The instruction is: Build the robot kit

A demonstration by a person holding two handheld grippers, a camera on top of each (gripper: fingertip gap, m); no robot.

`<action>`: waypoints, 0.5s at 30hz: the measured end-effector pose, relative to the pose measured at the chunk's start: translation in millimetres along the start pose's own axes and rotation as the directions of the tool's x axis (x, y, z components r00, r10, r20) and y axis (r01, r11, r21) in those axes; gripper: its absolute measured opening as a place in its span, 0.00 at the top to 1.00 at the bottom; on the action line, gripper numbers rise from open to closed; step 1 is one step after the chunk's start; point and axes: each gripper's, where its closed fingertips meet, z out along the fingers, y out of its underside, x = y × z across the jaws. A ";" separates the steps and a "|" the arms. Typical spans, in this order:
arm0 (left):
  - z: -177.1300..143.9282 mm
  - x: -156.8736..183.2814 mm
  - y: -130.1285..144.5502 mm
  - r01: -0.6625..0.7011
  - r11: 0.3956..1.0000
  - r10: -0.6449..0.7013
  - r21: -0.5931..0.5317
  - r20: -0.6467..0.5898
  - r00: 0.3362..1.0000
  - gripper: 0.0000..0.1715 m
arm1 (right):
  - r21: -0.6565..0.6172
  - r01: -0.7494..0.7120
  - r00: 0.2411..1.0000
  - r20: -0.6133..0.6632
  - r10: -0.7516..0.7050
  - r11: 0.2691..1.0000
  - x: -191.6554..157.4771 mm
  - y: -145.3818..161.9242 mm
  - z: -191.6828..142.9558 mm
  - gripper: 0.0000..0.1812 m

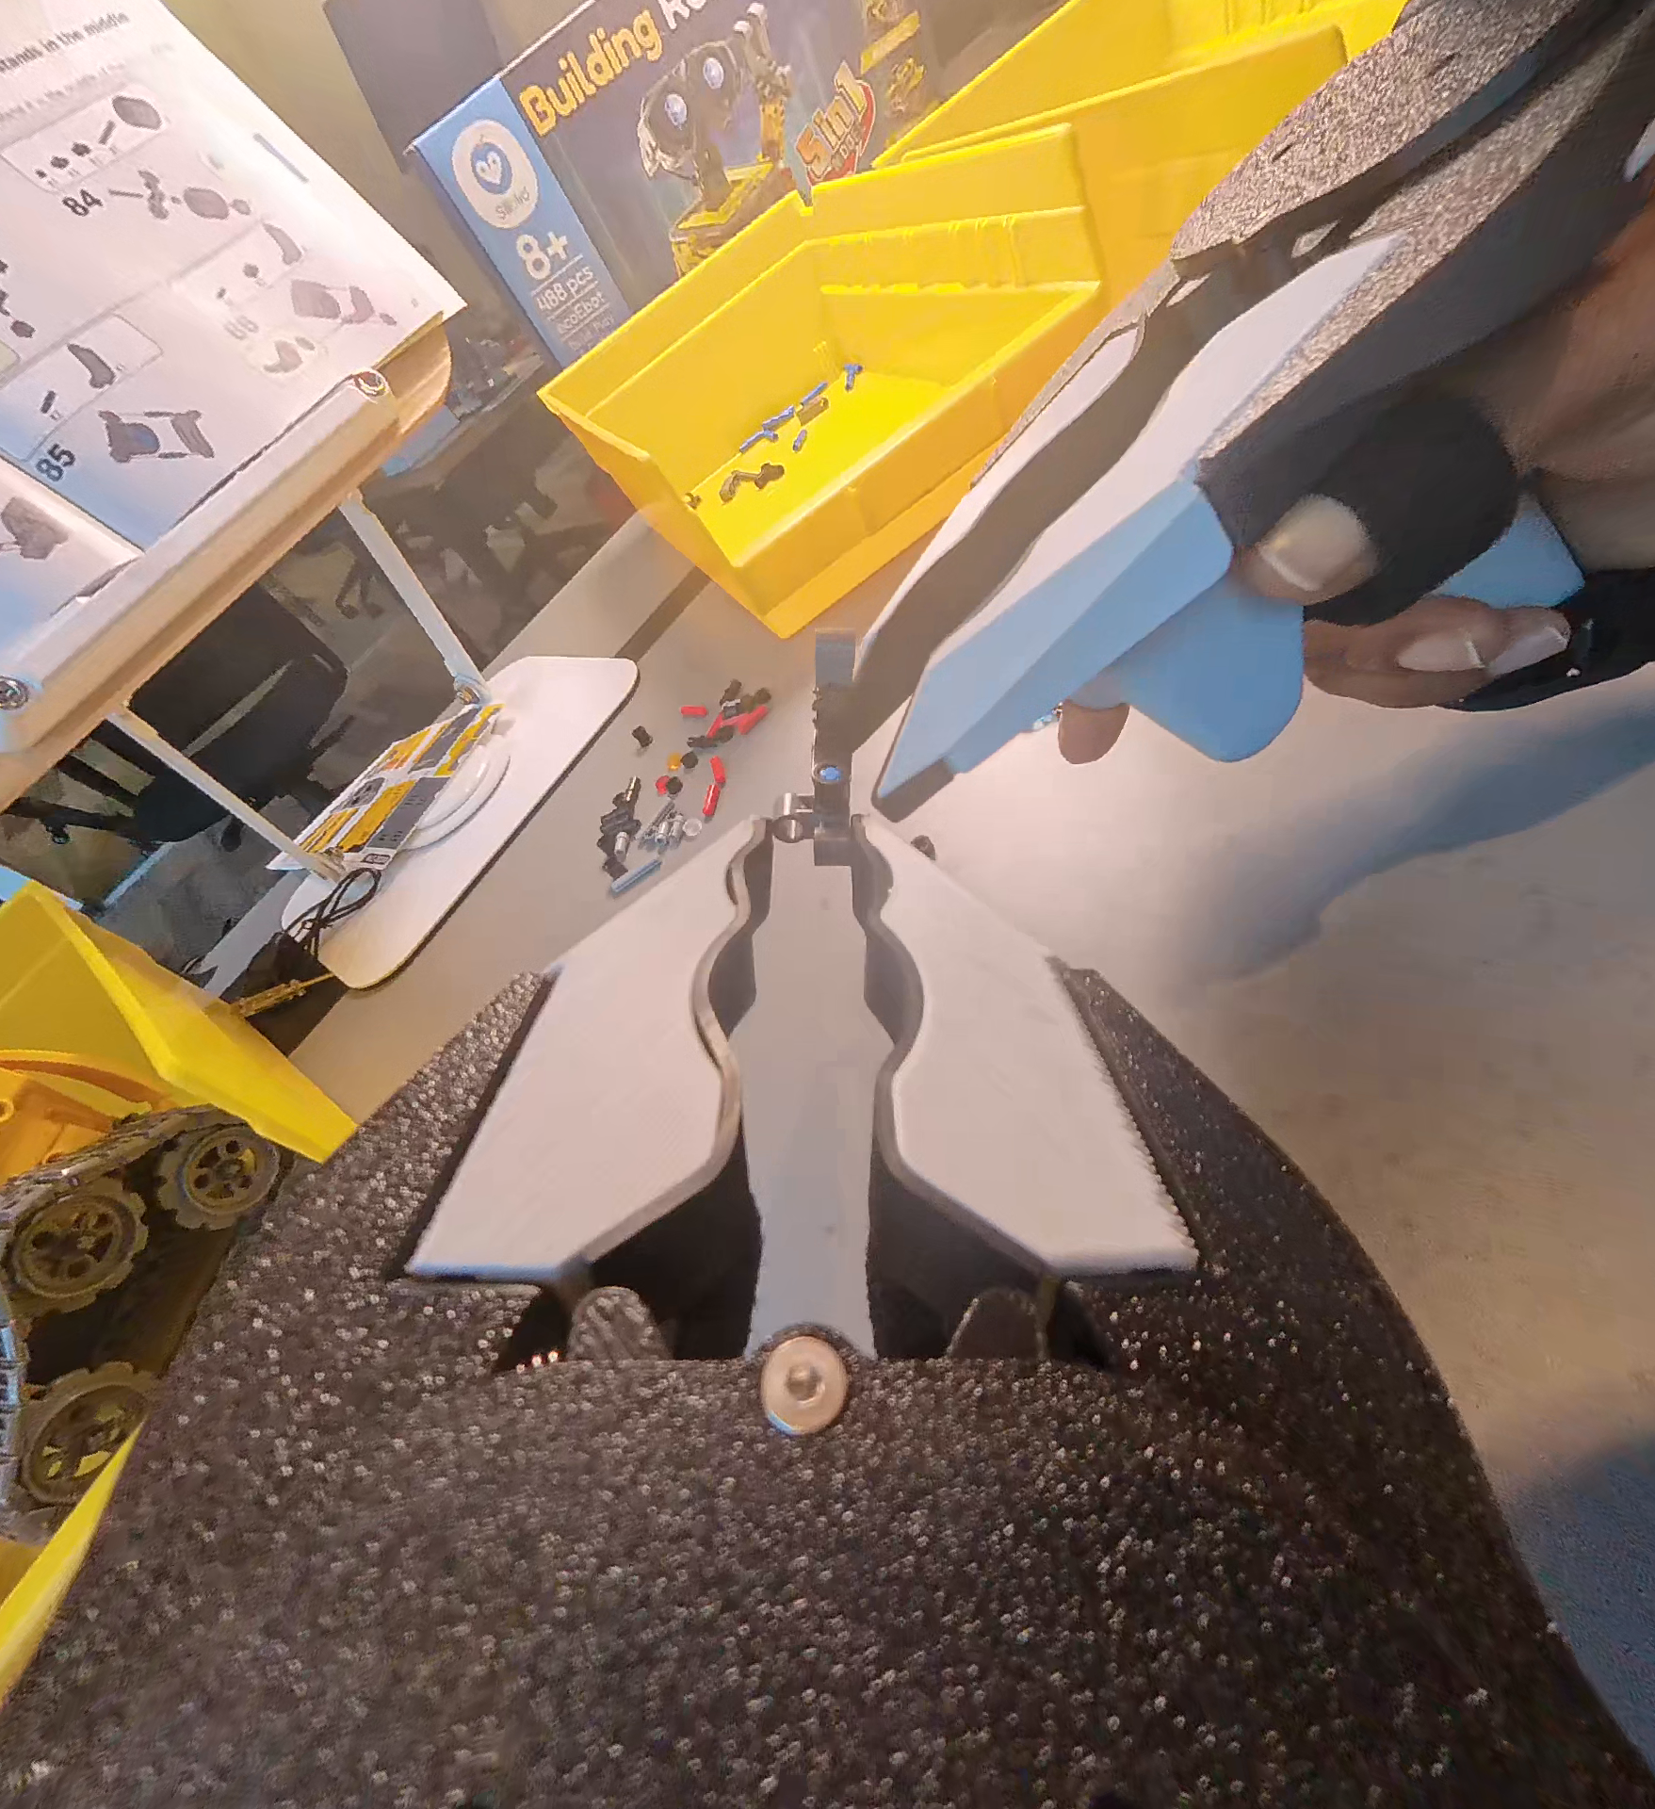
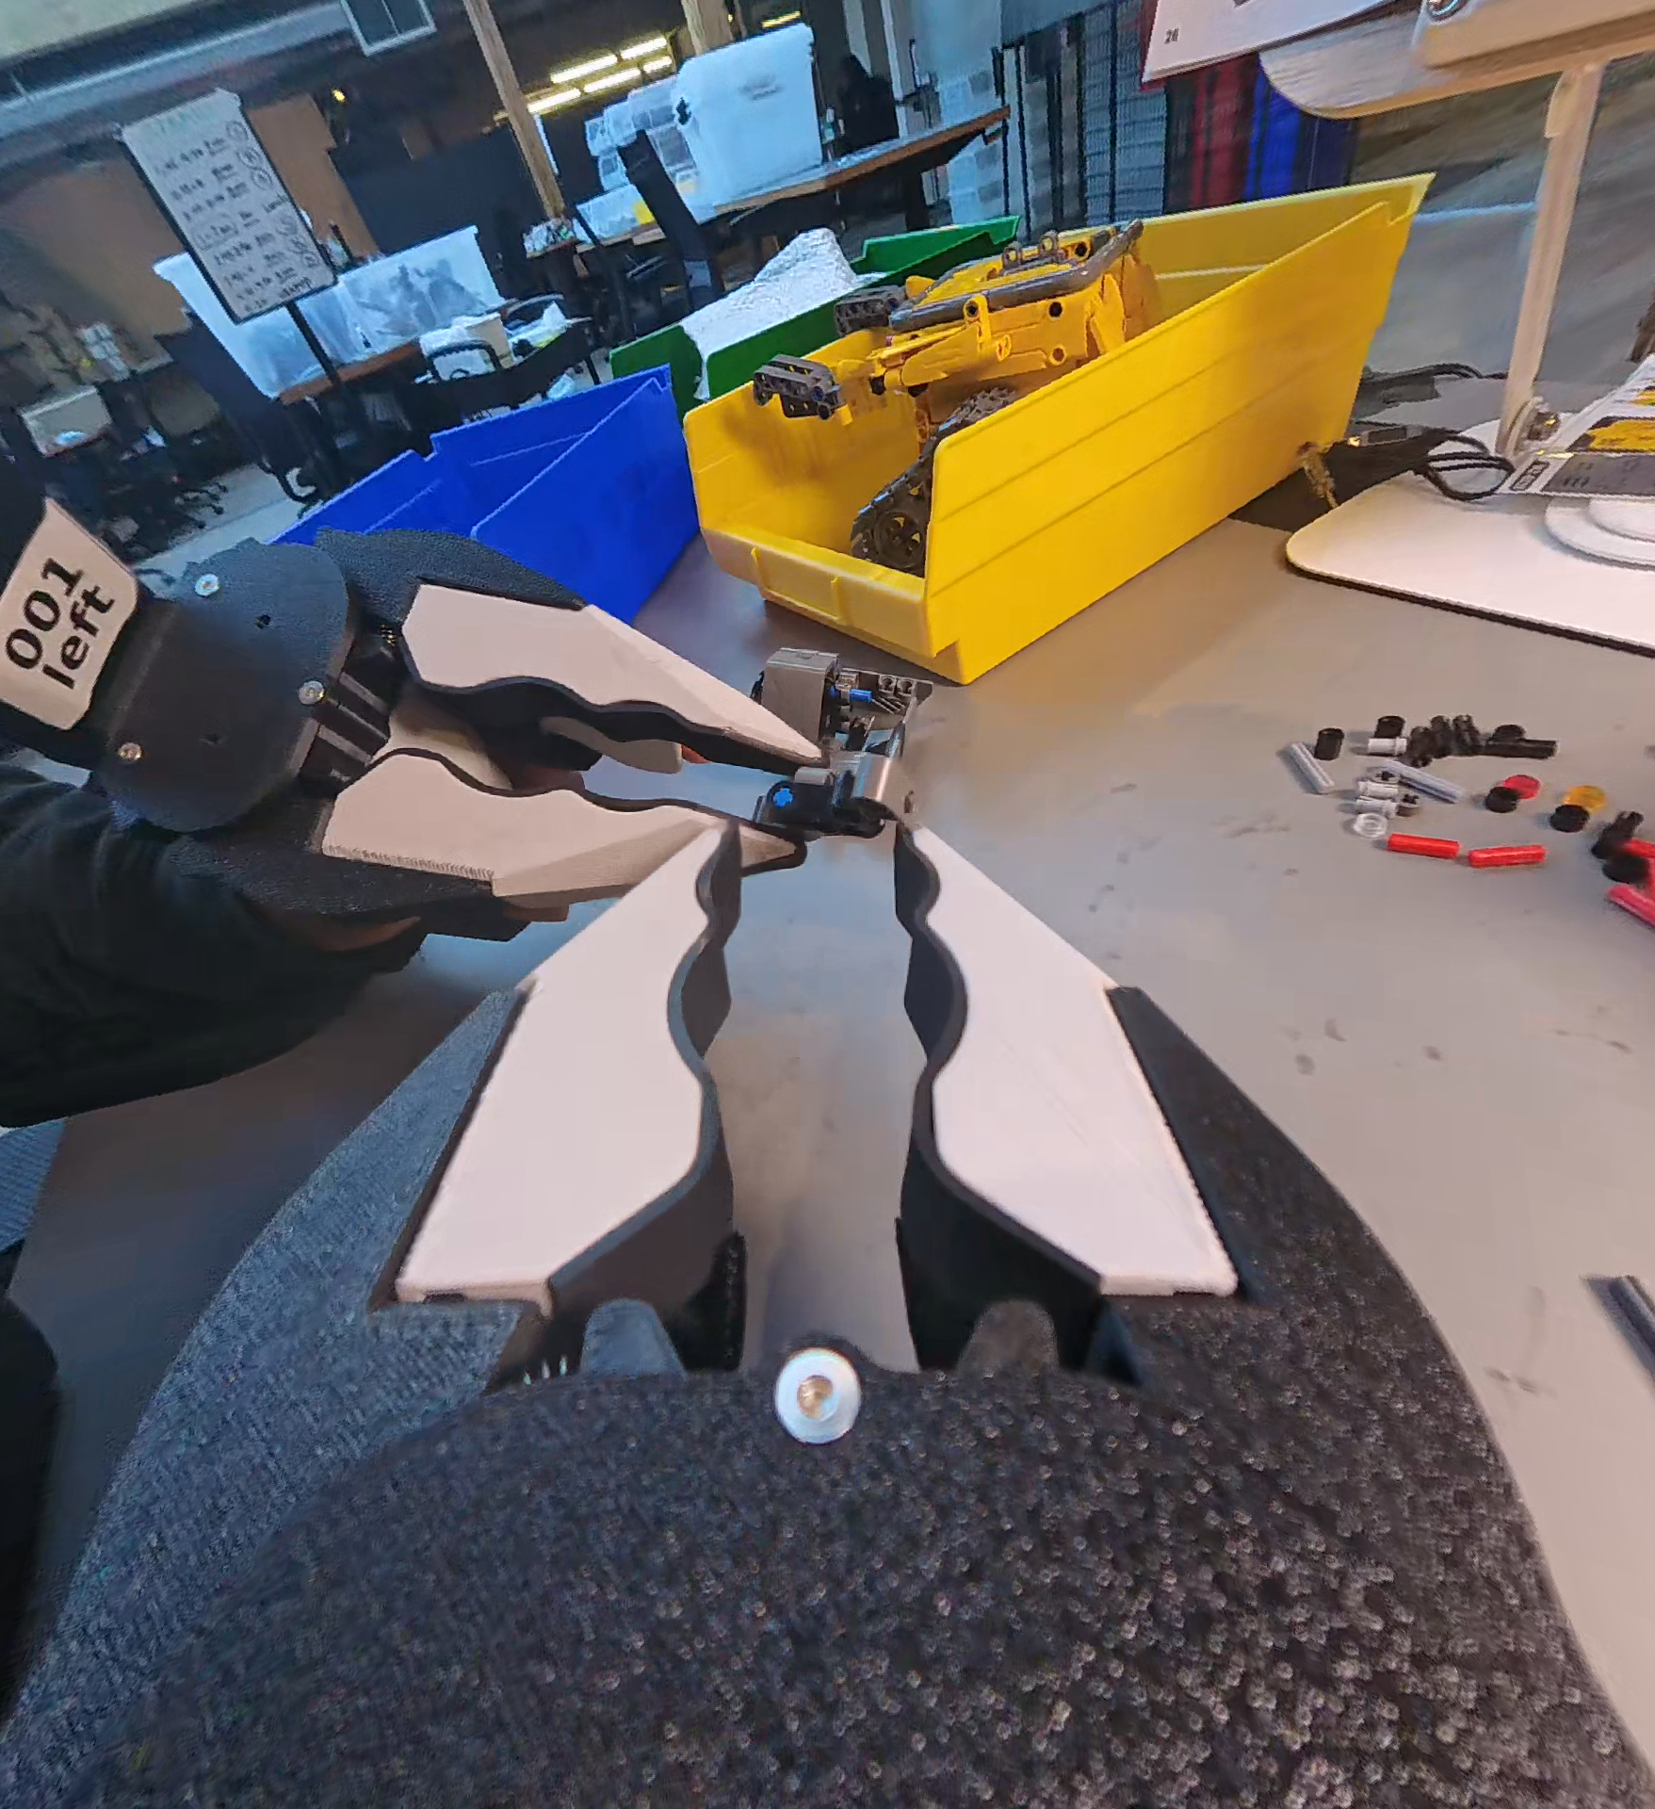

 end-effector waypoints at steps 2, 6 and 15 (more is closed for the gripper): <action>0.0 1.2 -0.2 -0.021 1.000 0.021 -0.002 0.004 1.000 0.92 | 0.012 0.000 1.000 -0.002 0.000 1.000 2.0 -1.3 -0.6 0.85; -0.4 2.7 -1.0 -0.043 0.999 0.043 0.002 0.007 0.999 0.92 | 0.012 0.017 1.000 0.005 -0.017 1.000 3.1 -0.8 -0.1 0.86; -7.1 28.2 -5.0 -0.057 0.997 0.065 0.060 -0.138 0.988 0.90 | -0.049 0.005 0.973 0.229 0.006 0.999 -8.6 5.9 -12.5 0.90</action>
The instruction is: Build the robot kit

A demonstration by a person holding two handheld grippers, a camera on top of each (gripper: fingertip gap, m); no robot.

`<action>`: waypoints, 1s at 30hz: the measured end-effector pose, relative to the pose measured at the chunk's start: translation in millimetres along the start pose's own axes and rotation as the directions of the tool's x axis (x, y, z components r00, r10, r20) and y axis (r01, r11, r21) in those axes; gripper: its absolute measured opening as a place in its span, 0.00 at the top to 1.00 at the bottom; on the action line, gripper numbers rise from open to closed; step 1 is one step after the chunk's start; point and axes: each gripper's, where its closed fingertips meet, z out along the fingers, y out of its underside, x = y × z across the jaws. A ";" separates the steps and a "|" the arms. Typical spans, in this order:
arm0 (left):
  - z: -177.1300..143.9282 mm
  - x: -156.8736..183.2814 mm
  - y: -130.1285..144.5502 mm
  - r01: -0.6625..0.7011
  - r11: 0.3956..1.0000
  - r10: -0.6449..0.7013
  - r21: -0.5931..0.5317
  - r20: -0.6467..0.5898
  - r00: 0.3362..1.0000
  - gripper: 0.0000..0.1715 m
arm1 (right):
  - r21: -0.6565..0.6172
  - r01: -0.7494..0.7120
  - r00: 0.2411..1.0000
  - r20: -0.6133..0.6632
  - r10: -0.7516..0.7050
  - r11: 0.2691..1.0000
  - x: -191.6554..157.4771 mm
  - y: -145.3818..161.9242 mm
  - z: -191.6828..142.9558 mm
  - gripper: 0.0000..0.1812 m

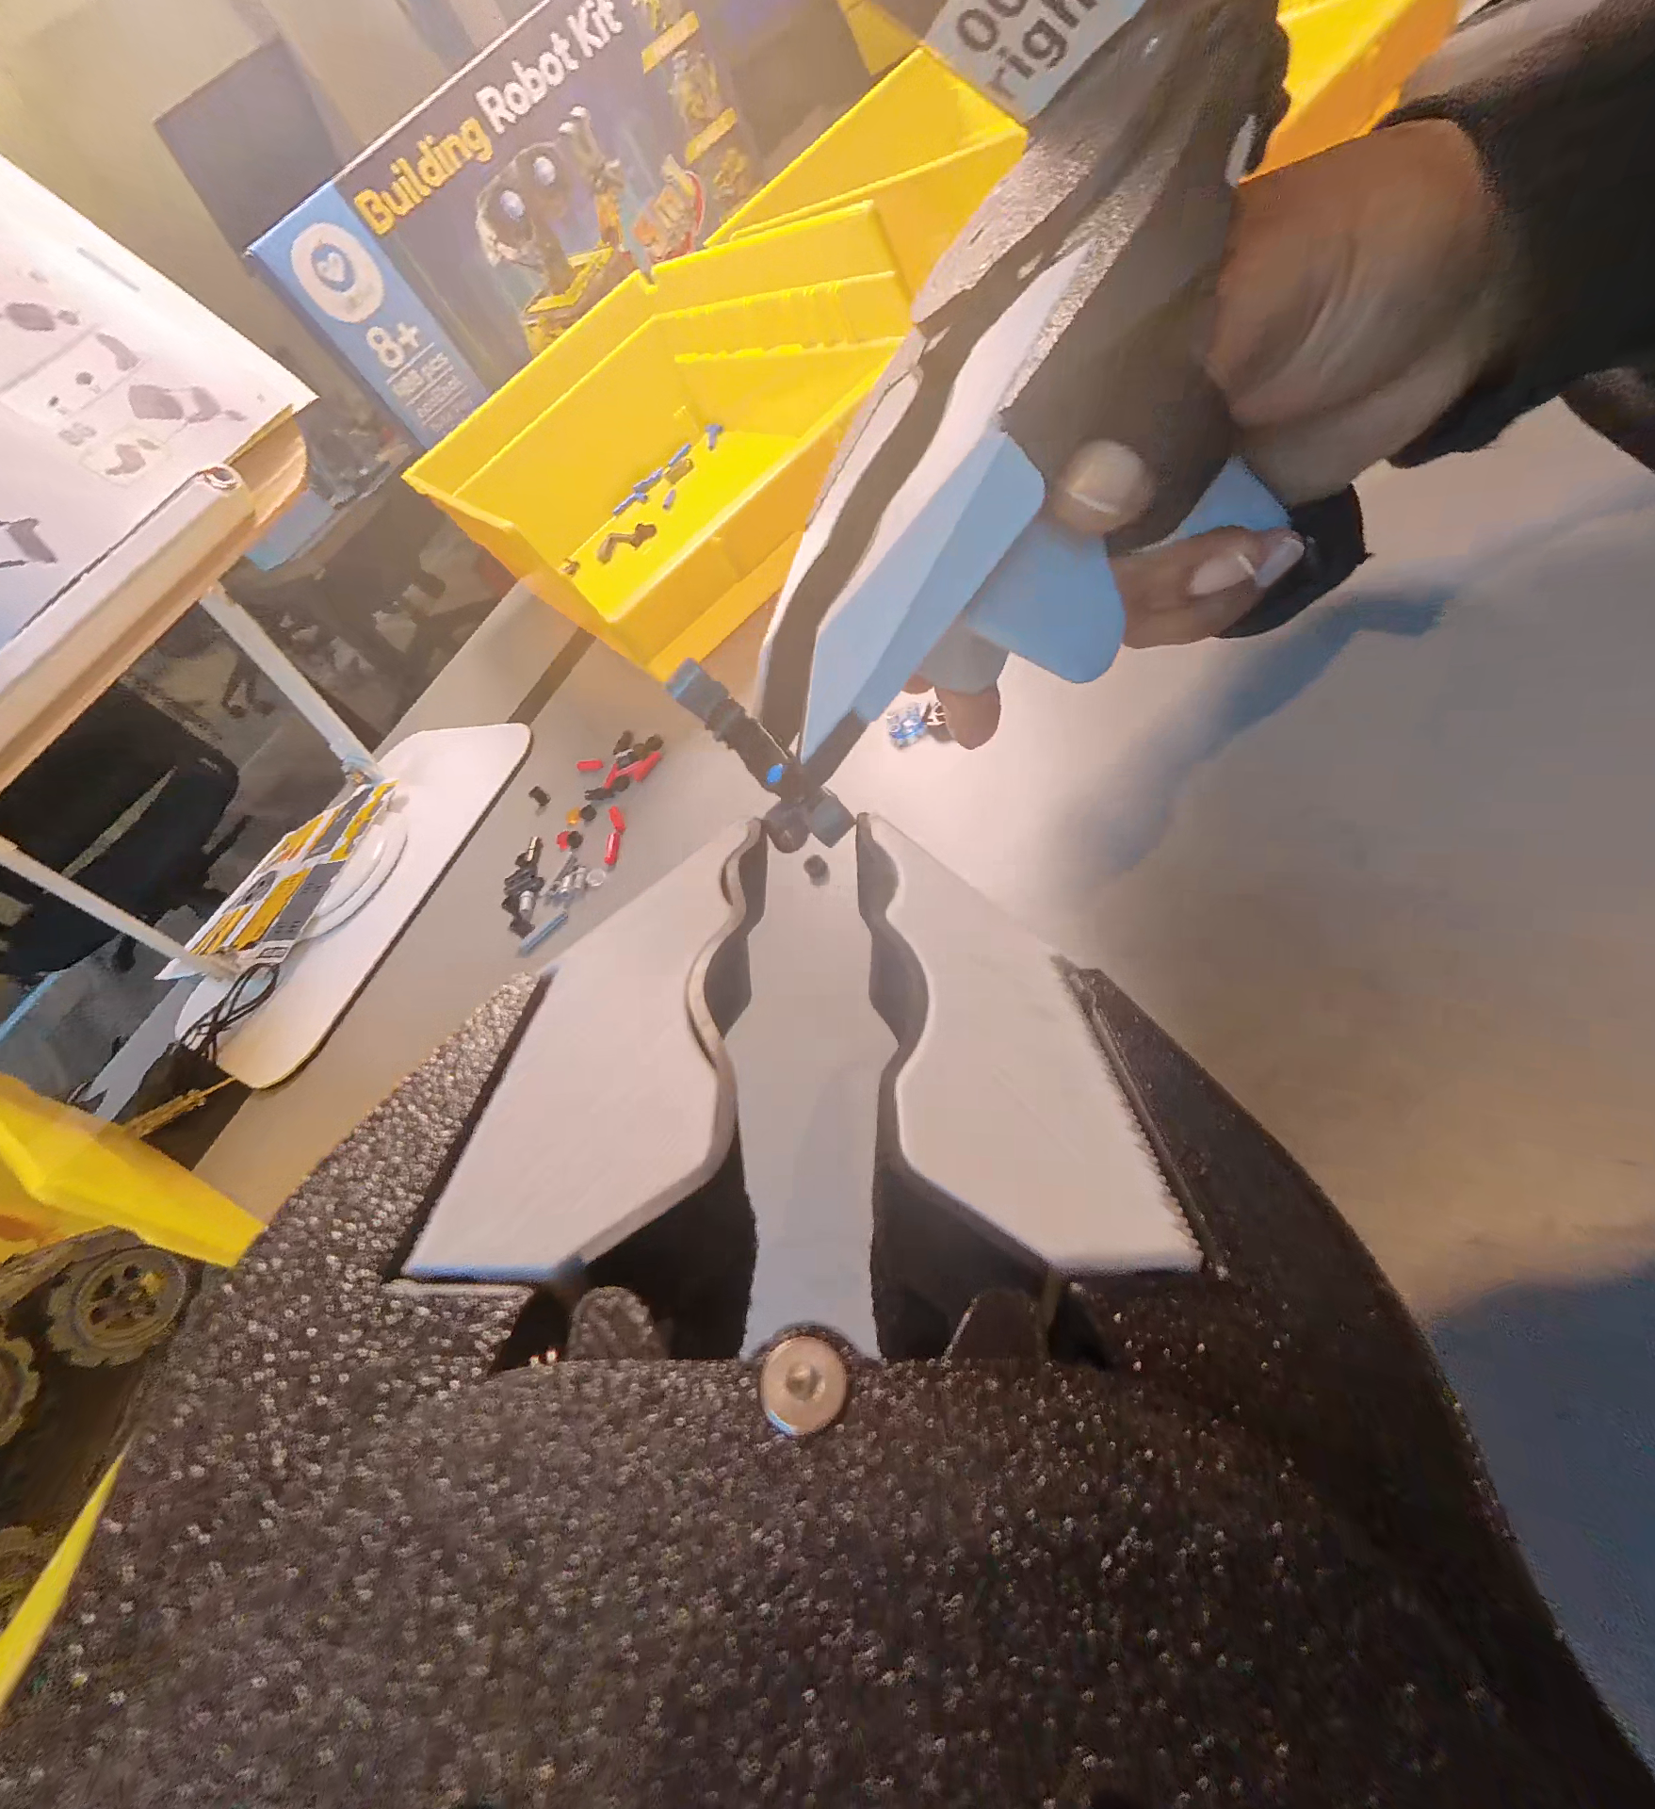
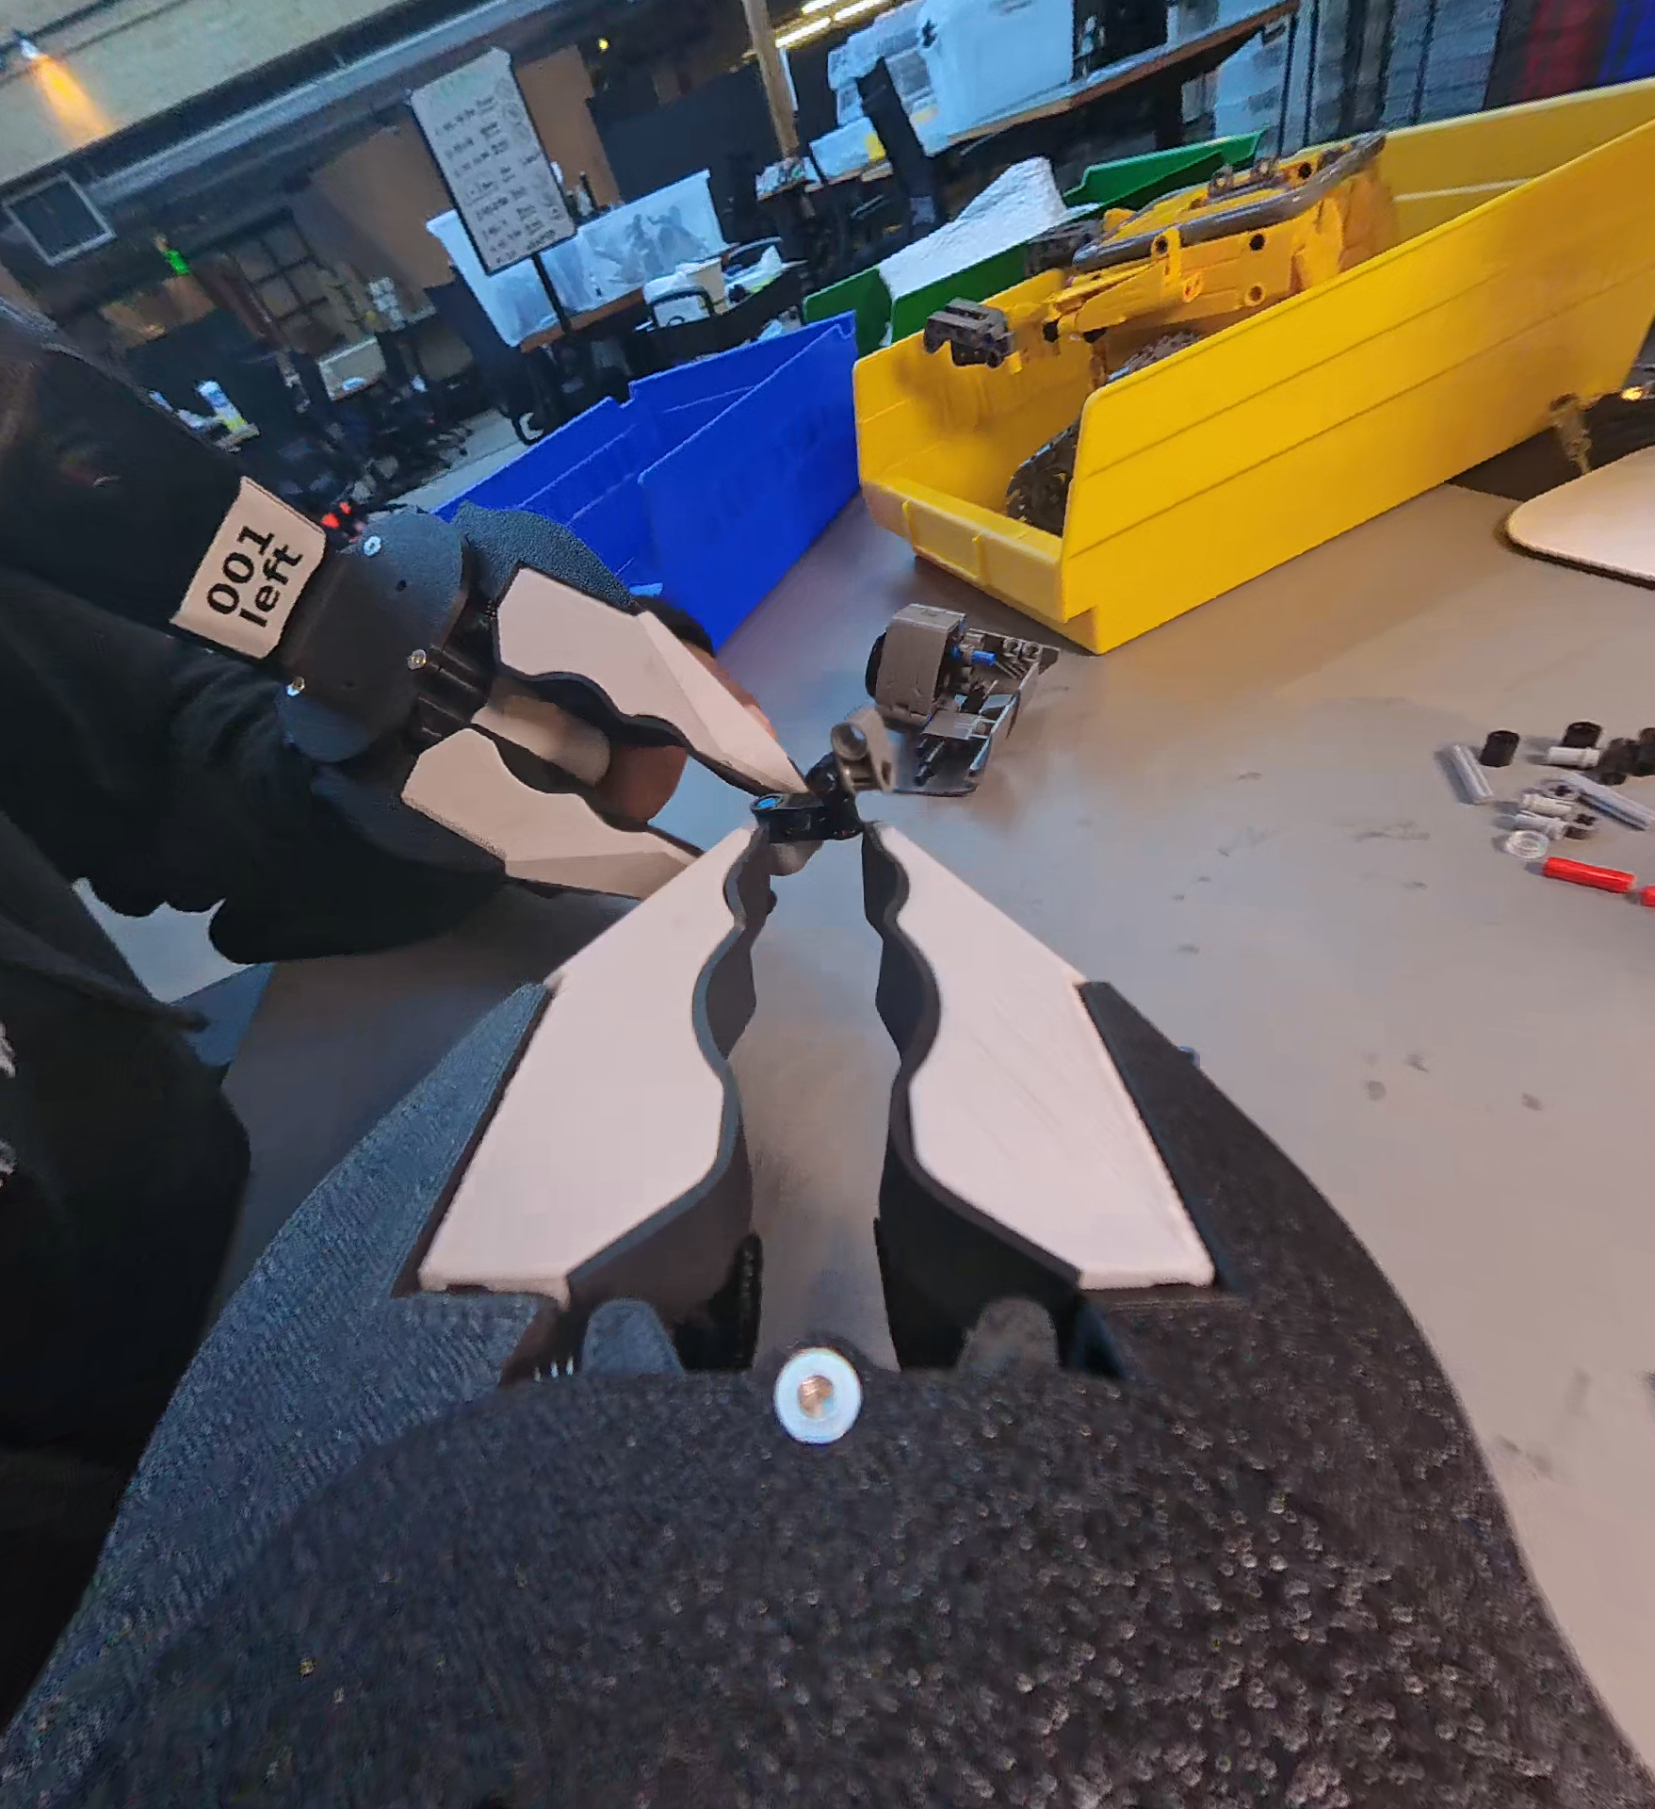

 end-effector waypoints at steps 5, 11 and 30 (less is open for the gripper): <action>-1.1 19.9 -3.2 0.001 1.000 0.002 0.031 -0.117 0.993 0.89 | -0.101 -0.044 0.991 0.123 0.056 0.994 -6.7 15.5 -10.1 0.95; -6.4 29.6 -8.3 0.069 0.995 -0.051 0.076 -0.221 0.974 0.90 | -0.132 -0.061 0.974 0.208 0.088 0.989 -16.2 22.1 -13.7 0.95; -14.0 46.1 -9.3 0.287 0.958 -0.249 0.017 -0.448 0.859 0.94 | -0.182 -0.035 0.948 0.306 0.091 0.983 -31.9 32.5 -18.5 0.96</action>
